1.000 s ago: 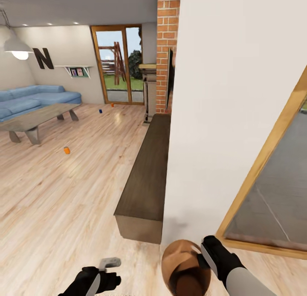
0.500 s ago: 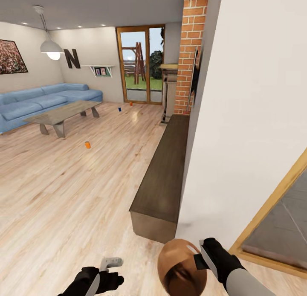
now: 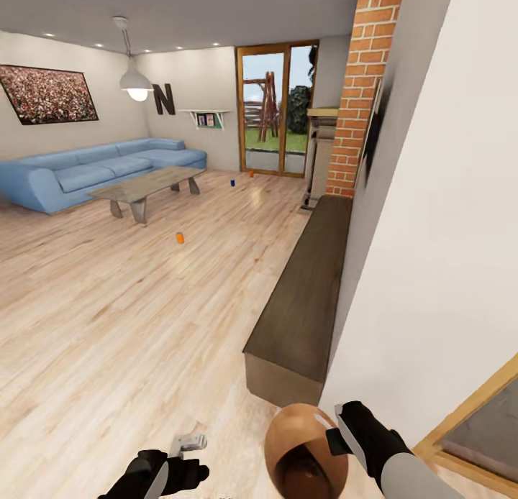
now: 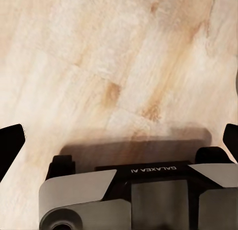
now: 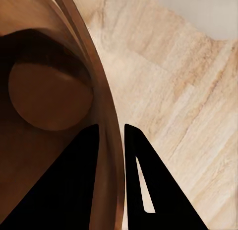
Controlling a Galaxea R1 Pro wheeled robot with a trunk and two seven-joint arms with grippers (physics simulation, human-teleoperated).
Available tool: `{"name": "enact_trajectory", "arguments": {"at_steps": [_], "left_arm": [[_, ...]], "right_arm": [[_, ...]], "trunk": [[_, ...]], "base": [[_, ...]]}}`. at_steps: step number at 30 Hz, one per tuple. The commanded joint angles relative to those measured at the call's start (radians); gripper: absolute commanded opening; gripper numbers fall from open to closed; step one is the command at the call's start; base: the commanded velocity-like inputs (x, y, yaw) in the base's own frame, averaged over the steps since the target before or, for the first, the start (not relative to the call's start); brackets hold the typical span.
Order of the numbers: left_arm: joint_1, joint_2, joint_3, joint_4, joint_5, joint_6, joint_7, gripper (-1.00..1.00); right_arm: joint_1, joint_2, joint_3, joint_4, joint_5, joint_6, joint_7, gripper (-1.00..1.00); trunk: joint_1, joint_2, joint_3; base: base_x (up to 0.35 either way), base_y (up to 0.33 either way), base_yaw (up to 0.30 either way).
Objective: Put the three can of soda from the living room inside the tash can in the kitchen.
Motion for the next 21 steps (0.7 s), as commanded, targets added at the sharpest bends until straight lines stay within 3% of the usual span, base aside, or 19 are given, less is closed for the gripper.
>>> {"name": "enact_trajectory", "arguments": {"at_steps": [1,21], "left_arm": [[0.000,0.000,0.000,0.000,0.000,0.000,0.000,1.00],[0.000,0.019,0.005,0.003,-0.003,-0.037,0.003,1.00]], "right_arm": [[0.000,0.000,-0.001,0.000,-0.012,-0.001,0.005,-1.00],[0.000,-0.001,0.000,0.000,-0.012,-0.001,0.006,-1.00]], "trunk": [[0.000,0.000,0.000],[0.000,0.000,0.000]], "base": [[0.000,0.000,0.284],[0.000,0.000,0.284]]}}
